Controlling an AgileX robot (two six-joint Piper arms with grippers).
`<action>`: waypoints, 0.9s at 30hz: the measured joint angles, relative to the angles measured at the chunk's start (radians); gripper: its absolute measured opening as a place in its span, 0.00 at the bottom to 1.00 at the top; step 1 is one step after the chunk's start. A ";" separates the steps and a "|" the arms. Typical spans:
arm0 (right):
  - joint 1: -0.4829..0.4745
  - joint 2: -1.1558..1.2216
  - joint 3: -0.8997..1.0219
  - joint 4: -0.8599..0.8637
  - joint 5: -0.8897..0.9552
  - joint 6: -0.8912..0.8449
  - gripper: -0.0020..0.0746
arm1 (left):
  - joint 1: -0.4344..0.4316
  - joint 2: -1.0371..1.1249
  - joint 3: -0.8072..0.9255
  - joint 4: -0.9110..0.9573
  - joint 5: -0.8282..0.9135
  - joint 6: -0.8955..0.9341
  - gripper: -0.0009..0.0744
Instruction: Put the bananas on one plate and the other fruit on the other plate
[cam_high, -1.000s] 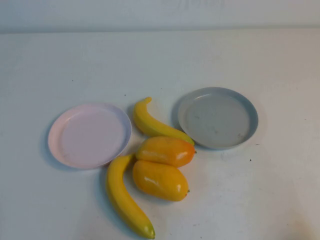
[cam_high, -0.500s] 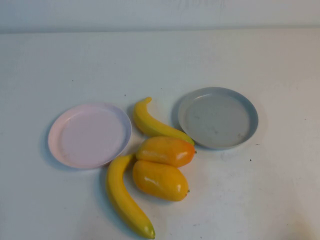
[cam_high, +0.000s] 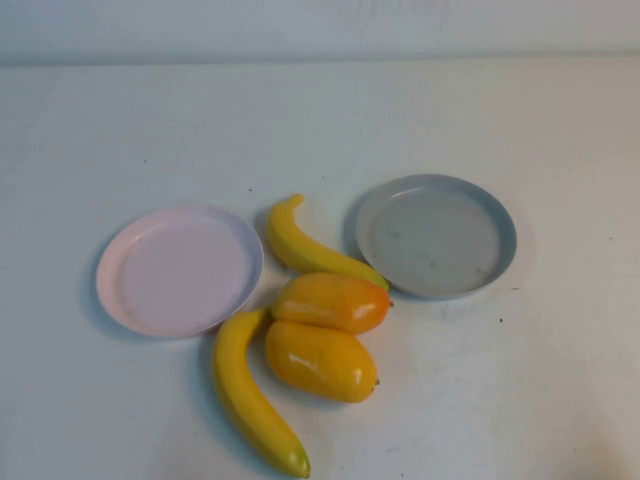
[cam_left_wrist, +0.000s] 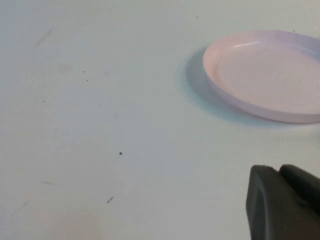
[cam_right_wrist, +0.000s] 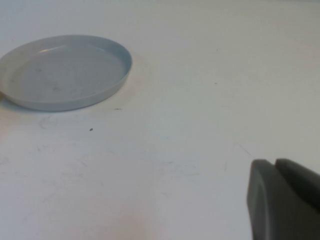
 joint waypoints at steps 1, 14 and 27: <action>0.000 0.000 0.000 0.000 0.000 0.000 0.01 | 0.000 0.000 0.000 0.000 0.000 0.000 0.01; 0.000 0.000 0.000 0.000 0.000 0.000 0.01 | 0.000 0.000 0.000 -0.086 -0.047 -0.057 0.01; 0.000 0.000 0.000 0.000 0.000 0.000 0.01 | 0.000 0.000 0.000 -0.315 -0.211 -0.201 0.01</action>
